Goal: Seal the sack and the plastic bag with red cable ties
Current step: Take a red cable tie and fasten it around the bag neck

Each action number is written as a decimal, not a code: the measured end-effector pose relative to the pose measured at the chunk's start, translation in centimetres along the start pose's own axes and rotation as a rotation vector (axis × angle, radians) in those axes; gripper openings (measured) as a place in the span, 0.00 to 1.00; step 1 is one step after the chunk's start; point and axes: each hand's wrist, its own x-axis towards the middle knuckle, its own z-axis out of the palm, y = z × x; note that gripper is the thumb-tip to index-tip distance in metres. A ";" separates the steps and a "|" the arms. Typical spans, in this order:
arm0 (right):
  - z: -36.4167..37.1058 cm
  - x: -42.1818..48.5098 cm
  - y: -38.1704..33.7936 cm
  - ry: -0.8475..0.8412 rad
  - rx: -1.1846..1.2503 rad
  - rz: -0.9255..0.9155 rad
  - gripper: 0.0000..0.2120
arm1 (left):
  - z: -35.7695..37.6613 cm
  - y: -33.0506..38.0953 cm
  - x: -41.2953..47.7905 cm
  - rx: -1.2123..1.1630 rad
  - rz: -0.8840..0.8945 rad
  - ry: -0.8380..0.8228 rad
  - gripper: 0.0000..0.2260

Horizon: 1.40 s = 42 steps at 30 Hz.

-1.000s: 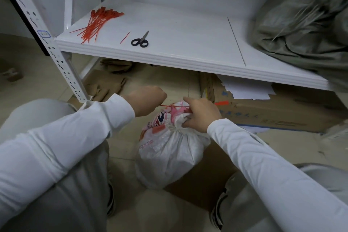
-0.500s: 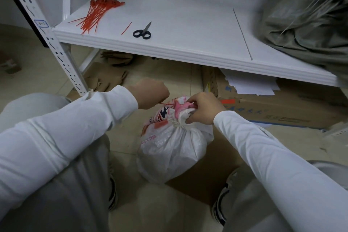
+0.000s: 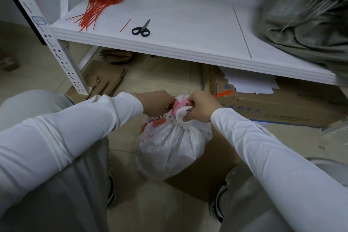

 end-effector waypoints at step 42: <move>1.0 1.0 1.5 0.111 0.123 0.020 0.17 | 8.1 4.9 -0.5 -0.392 -0.123 0.345 0.17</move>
